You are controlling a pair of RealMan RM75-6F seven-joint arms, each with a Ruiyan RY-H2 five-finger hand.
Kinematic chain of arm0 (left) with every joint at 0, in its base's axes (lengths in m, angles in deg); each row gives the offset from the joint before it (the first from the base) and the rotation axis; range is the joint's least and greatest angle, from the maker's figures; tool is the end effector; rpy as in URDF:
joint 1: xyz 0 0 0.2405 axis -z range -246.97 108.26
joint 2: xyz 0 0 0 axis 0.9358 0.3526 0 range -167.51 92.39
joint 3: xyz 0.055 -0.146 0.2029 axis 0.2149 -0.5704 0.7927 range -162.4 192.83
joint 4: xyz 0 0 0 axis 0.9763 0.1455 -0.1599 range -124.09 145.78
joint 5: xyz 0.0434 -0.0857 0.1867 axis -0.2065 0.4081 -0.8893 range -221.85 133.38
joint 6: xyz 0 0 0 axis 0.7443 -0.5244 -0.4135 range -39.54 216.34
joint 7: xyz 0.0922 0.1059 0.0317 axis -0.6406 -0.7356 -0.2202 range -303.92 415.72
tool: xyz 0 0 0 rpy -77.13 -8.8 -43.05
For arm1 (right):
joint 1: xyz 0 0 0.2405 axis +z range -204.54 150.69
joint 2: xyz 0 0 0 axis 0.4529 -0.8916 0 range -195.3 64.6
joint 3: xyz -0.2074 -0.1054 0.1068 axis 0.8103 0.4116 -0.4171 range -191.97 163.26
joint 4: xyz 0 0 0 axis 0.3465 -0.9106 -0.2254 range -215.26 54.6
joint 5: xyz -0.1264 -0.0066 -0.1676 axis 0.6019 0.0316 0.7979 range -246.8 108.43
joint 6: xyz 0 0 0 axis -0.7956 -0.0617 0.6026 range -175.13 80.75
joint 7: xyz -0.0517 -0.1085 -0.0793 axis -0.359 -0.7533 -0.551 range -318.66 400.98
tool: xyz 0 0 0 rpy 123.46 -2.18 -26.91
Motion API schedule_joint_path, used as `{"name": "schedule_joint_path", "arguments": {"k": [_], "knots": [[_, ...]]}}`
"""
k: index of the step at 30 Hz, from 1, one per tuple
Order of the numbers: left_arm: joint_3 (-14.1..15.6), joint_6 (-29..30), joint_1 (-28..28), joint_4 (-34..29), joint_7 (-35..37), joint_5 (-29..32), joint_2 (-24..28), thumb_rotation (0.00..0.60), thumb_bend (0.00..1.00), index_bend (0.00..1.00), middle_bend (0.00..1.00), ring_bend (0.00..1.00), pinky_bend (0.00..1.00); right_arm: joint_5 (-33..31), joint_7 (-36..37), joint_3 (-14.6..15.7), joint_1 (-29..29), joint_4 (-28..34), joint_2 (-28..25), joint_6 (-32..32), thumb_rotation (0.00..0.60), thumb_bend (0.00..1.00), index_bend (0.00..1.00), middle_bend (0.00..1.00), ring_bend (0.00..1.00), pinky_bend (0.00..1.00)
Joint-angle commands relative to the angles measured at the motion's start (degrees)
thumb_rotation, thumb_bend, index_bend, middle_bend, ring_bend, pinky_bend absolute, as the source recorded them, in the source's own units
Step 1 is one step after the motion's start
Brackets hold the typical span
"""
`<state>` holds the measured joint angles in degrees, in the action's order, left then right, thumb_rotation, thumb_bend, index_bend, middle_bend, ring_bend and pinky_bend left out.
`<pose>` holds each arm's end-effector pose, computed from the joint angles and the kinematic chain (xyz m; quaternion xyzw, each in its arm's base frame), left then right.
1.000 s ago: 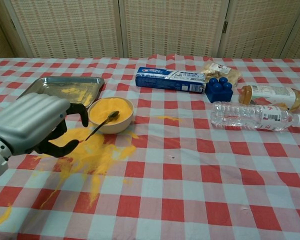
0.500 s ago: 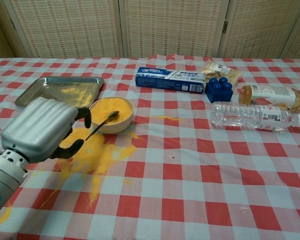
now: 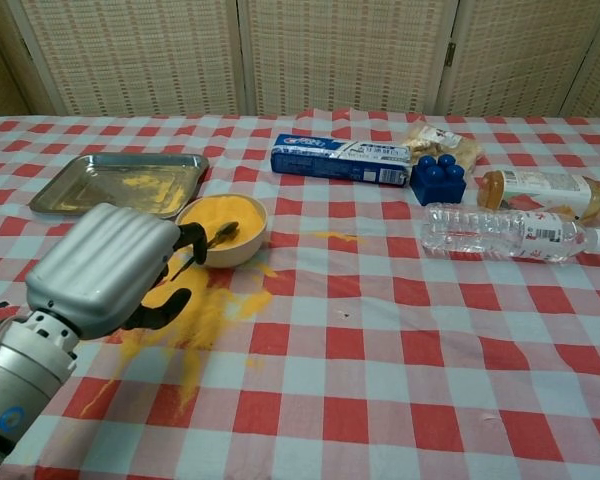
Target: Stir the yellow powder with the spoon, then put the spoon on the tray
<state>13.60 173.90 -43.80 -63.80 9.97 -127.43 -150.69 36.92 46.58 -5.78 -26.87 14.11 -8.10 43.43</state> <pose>-0.1380 0.2304 -0.0778 -0.7003 -0.2088 -0.3954 0.5564 -0.2888 -0.1066 0.1612 0.6846 -0.3906 0.3952 0.4717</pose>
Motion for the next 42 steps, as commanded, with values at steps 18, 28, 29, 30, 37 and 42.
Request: {"name": "schedule_joint_path", "arguments": {"k": [18,28,29,30,37,42], "knots": [[-3.22,-0.92,-0.06,4.6,2.43,-2.32,-1.37,0.6,0.39,0.43,1.0,1.0,1.0,-0.3,-0.03,-0.25,-0.18,-0.09,-0.01,0.17,0.6,0.02,0.0,0.0,0.0,0.0],[-3.63,-1.57,-0.88,4.58,1.98,-1.98,-0.63,0.6,0.39,0.44,1.0,1.0,1.0,-0.33,-0.13,-0.33,-0.29,-0.07,0.03,0.31,0.6,0.02,0.0,0.0,0.0,0.0],[-3.66,-1.66,-0.92,4.58,1.94,-1.95,-0.59,0.6,0.39,0.44,1.0,1.0,1.0,-0.3,-0.16,-0.32,-0.28,-0.08,0.05,0.27,0.6,0.02,0.0,0.0,0.0,0.0],[-3.72,-1.73,-0.96,4.55,1.91,-1.95,-0.55,0.6,0.39,0.44,1.0,1.0,1.0,-0.27,-0.2,-0.31,-0.26,-0.08,0.07,0.21,0.6,0.02,0.0,0.0,0.0,0.0],[-3.97,-1.59,-1.36,4.04,1.32,-2.18,-0.01,0.6,0.39,0.46,1.0,1.0,1.0,-0.26,-0.19,-0.33,-0.28,-0.08,0.05,0.22,0.6,0.02,0.0,0.0,0.0,0.0],[-3.94,-1.91,-2.29,2.82,0.9,-1.19,1.02,0.6,0.39,0.46,1.0,1.0,1.0,-0.32,-0.23,-0.37,-0.32,-0.11,0.07,0.26,0.6,0.02,0.0,0.0,0.0,0.0]]}}
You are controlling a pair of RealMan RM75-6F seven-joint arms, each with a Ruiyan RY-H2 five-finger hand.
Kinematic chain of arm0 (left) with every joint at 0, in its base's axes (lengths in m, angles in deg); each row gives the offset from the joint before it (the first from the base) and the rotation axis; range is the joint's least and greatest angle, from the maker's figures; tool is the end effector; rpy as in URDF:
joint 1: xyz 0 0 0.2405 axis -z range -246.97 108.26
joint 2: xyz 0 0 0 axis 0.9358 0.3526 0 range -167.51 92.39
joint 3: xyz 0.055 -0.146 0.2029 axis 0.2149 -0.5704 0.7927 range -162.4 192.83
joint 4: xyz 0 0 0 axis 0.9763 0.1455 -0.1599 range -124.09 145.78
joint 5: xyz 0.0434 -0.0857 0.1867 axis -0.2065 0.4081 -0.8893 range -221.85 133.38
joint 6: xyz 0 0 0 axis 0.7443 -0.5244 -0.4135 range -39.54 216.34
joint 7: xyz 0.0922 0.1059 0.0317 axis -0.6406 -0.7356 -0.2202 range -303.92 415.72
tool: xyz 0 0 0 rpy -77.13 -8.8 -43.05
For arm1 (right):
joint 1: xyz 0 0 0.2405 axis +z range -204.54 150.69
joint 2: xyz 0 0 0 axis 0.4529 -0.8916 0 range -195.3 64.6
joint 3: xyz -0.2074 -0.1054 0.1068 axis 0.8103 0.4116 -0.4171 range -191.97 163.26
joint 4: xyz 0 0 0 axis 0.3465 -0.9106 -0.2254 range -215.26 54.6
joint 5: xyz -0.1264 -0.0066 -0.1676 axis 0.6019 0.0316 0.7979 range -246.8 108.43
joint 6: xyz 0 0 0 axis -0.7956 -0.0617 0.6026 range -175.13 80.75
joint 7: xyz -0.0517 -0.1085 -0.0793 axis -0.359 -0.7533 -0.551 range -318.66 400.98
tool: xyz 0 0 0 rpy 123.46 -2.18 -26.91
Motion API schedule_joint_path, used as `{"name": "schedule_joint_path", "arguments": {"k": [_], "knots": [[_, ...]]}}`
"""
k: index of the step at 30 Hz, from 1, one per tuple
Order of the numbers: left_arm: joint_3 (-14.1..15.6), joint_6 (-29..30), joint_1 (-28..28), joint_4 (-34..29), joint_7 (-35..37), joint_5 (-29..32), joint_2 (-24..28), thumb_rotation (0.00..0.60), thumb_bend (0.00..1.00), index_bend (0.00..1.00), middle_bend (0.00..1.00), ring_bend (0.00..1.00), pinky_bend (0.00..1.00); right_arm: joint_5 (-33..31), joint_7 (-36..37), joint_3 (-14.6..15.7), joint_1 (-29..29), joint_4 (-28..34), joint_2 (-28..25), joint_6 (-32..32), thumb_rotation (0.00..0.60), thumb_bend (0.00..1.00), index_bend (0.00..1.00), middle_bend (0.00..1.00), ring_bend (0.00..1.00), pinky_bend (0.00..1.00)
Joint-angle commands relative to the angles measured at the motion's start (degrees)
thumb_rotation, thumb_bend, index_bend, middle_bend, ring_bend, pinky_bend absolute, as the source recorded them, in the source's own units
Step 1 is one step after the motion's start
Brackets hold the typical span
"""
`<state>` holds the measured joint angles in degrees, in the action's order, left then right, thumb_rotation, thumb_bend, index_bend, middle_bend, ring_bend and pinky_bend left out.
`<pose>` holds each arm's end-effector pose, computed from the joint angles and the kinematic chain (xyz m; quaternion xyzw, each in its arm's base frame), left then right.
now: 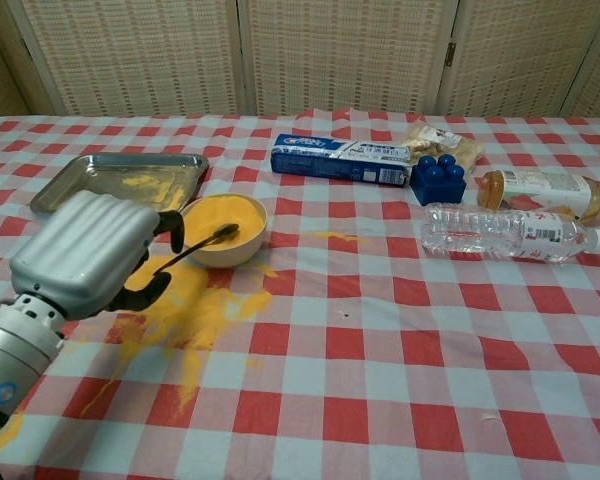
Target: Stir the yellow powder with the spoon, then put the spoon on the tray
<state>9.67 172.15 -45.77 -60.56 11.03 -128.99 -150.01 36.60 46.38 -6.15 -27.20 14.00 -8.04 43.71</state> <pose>-0.1552 0.2446 -0.0696 -0.6871 -0.2025 -0.3812 0.5845 -0.2897 -0.1066 0.1625 0.6816 -0.3886 0.3954 0.4776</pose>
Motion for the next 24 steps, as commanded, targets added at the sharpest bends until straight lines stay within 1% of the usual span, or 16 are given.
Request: {"name": "schedule_joint_path", "arguments": {"k": [1,8,15,24], "knots": [[-0.04,-0.27,-0.46,-0.65,-0.22,0.57,0.53,0.6,0.39,0.46,1.0,1.0,1.0,0.01,-0.09,0.01,0.03,0.0,0.03,-0.11,0.6,0.02,0.0,0.0,0.0,0.0],[-0.42,-0.33,-0.62,-1.51,0.0,0.49,1.09,0.6,0.4,0.46,1.0,1.0,1.0,0.03,-0.41,0.01,0.0,0.09,0.13,-0.2,0.6,0.02,0.0,0.0,0.0,0.0],[-0.66,-0.63,-1.02,-2.1,0.2,1.04,1.52,0.6,0.39,0.5,1.0,1.0,1.0,0.04,-0.41,0.0,0.05,0.04,0.13,-0.31,0.6,0.02,0.0,0.0,0.0,0.0],[-0.89,-0.9,-1.0,-2.45,0.61,1.06,1.63,0.6,0.4,0.51,1.0,1.0,1.0,0.0,-0.51,-0.03,0.05,0.03,0.18,-0.34,0.6,0.02,0.0,0.0,0.0,0.0]]}}
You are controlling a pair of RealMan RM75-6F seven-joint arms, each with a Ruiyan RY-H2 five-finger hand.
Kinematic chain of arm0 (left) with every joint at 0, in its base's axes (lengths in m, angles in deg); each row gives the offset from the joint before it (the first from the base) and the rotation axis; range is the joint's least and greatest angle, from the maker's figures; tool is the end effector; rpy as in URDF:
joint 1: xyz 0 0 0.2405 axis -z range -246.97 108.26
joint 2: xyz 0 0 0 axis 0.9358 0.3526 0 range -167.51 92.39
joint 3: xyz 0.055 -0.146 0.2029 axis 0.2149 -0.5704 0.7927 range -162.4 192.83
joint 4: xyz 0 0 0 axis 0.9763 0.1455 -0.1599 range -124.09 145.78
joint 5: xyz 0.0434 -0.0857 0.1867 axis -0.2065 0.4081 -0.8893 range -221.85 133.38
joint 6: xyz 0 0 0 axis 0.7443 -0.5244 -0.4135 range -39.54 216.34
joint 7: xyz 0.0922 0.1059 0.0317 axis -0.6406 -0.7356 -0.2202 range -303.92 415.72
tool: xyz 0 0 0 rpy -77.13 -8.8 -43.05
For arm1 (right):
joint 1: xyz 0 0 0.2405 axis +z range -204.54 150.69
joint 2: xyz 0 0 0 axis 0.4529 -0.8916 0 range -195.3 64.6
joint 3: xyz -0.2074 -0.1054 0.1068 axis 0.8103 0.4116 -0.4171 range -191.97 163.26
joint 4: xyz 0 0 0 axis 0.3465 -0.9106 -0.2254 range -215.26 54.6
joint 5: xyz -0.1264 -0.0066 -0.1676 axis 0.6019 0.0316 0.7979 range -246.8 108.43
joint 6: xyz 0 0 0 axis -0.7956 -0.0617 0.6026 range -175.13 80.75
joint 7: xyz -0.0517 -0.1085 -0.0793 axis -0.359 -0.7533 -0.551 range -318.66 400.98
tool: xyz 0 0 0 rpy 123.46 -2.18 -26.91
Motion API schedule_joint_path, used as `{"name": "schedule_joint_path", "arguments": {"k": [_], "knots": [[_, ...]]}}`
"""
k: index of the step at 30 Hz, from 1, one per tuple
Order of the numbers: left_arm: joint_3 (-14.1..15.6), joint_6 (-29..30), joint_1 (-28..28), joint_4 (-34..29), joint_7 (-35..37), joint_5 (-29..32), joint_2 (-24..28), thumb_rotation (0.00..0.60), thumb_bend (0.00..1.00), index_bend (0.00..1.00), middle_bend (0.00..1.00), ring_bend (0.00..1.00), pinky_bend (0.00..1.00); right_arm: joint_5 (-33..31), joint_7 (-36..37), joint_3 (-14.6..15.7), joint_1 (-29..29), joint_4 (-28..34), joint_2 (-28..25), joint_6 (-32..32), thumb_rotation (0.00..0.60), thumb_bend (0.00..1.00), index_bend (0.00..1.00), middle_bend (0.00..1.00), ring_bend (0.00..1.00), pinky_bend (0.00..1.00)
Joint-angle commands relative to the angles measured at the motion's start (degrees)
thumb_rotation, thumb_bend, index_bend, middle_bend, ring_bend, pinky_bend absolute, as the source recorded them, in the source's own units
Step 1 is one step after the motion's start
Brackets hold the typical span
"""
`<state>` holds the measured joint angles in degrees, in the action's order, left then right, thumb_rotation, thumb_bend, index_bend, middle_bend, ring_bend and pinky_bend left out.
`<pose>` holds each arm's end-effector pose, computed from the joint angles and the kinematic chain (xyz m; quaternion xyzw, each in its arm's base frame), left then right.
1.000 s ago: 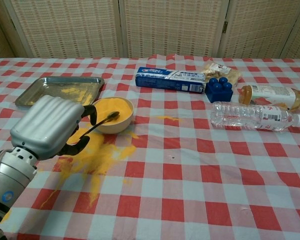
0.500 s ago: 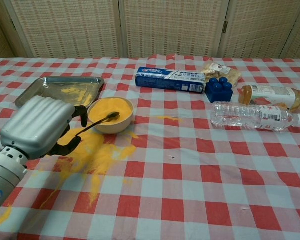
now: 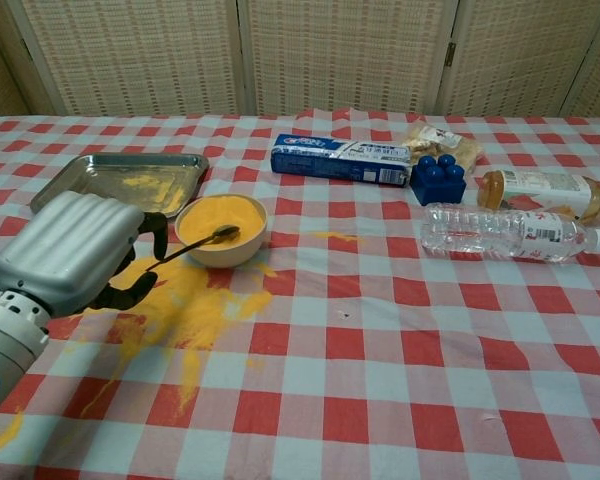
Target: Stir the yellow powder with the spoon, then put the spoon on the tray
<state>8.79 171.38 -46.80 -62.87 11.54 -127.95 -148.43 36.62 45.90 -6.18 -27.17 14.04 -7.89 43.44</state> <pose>-0.1608 0.2456 -0.0627 -0.6808 -0.2235 -0.3777 0.5864 -0.2895 -0.1068 0.1611 0.6835 -0.3873 0.3932 0.4777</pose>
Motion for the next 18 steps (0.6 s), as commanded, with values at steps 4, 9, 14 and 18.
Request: {"name": "schedule_joint_path", "arguments": {"k": [4,9,14,18], "knots": [[-0.1,-0.43,0.0,-0.42,0.18,0.23,0.01,0.6,0.39,0.51,1.0,1.0,1.0,-0.03,-0.08,-0.01,0.03,-0.01,0.03,-0.11,0.6,0.02,0.0,0.0,0.0,0.0],[-0.35,-0.64,0.07,-0.85,0.43,0.38,-0.11,0.6,0.4,0.52,1.0,1.0,1.0,0.01,-0.05,0.0,0.01,-0.05,0.03,-0.07,0.6,0.02,0.0,0.0,0.0,0.0],[-0.48,-0.48,0.17,-0.94,0.77,0.09,-0.28,0.6,0.4,0.52,1.0,1.0,1.0,0.11,-0.05,0.06,0.01,-0.04,-0.02,-0.08,0.6,0.02,0.0,0.0,0.0,0.0],[-0.63,-0.25,0.17,-0.72,1.16,-0.09,-0.3,0.6,0.4,0.52,1.0,1.0,1.0,0.15,0.07,0.05,-0.09,-0.08,-0.1,0.22,0.6,0.02,0.0,0.0,0.0,0.0]]}}
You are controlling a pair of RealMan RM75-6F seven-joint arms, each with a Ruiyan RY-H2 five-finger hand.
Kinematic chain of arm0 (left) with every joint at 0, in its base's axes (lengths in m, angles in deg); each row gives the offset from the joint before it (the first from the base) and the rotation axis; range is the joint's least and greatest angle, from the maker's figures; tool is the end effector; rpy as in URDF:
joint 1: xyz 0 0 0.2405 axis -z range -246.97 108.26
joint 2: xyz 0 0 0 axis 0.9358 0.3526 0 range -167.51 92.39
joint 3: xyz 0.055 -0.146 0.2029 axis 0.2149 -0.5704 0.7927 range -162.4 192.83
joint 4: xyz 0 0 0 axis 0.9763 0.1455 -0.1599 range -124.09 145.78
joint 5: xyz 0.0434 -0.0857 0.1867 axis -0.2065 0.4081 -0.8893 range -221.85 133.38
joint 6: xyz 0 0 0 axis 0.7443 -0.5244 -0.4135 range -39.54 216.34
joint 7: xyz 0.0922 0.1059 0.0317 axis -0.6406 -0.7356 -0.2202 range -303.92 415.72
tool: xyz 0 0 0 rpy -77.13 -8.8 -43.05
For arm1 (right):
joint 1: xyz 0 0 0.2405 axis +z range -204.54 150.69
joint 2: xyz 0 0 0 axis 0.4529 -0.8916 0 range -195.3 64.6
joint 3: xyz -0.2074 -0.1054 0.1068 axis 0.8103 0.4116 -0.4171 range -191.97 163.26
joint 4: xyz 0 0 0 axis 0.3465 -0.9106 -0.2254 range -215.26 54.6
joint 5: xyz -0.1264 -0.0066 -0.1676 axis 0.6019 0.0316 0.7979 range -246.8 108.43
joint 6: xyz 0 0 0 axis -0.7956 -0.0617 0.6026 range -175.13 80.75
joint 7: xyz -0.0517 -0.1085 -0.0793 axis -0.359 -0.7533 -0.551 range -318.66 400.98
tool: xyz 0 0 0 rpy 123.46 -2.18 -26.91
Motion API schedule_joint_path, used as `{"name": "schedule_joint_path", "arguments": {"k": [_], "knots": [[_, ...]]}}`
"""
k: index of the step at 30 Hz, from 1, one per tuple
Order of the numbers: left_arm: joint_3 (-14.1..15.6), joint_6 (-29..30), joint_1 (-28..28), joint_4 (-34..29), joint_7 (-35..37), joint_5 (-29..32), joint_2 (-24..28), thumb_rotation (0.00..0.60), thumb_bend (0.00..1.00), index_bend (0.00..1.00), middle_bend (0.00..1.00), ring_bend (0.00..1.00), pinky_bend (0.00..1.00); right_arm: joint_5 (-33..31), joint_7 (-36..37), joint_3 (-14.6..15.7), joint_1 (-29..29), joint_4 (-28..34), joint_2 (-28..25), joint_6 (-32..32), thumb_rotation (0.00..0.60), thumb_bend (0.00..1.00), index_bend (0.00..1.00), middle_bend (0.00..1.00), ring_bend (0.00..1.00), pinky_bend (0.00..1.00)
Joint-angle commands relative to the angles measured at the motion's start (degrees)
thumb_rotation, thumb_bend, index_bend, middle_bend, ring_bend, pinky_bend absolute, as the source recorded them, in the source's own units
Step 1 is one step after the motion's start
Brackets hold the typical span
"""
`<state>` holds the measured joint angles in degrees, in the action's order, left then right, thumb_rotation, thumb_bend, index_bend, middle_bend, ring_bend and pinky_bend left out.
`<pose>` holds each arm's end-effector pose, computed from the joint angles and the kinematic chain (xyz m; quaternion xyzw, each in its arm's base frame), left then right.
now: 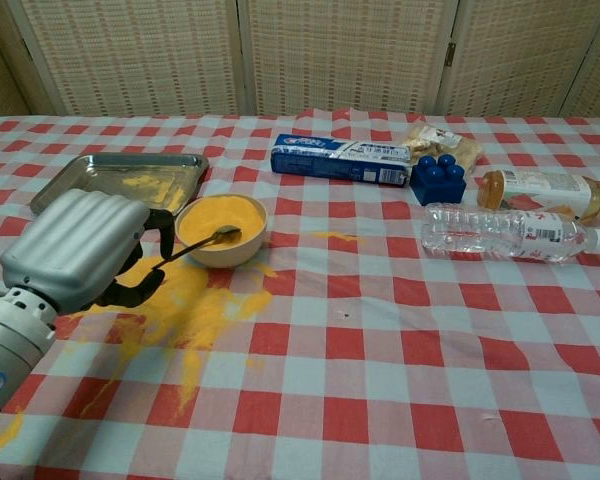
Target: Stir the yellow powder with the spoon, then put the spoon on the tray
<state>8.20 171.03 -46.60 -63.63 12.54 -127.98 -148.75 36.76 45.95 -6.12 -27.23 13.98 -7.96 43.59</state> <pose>-0.1552 0.2465 -0.0632 -0.6764 -0.2350 -0.3898 0.5791 -0.2895 -0.1062 0.1616 0.6838 -0.3867 0.3935 0.4775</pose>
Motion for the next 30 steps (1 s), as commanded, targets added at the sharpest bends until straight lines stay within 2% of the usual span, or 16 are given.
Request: {"name": "schedule_joint_path", "arguments": {"k": [1,19,30], "knots": [[-0.08,0.24,-0.03,0.13,0.42,-0.18,0.01,0.6,0.4,0.52,1.0,1.0,1.0,0.05,0.0,0.01,-0.03,-0.04,-0.02,0.06,0.6,0.02,0.0,0.0,0.0,0.0],[-1.24,3.27,0.57,5.58,5.49,-3.01,-2.24,0.6,0.49,0.61,1.0,1.0,1.0,-0.01,-0.31,0.06,-0.04,0.08,-0.08,-0.18,0.6,0.02,0.0,0.0,0.0,0.0],[-2.52,7.17,2.9,14.97,11.46,-7.09,-5.64,0.6,0.74,0.75,1.0,1.0,1.0,-0.48,-0.27,-0.04,0.05,0.18,-0.24,-0.52,0.6,0.02,0.0,0.0,0.0,0.0]]}}
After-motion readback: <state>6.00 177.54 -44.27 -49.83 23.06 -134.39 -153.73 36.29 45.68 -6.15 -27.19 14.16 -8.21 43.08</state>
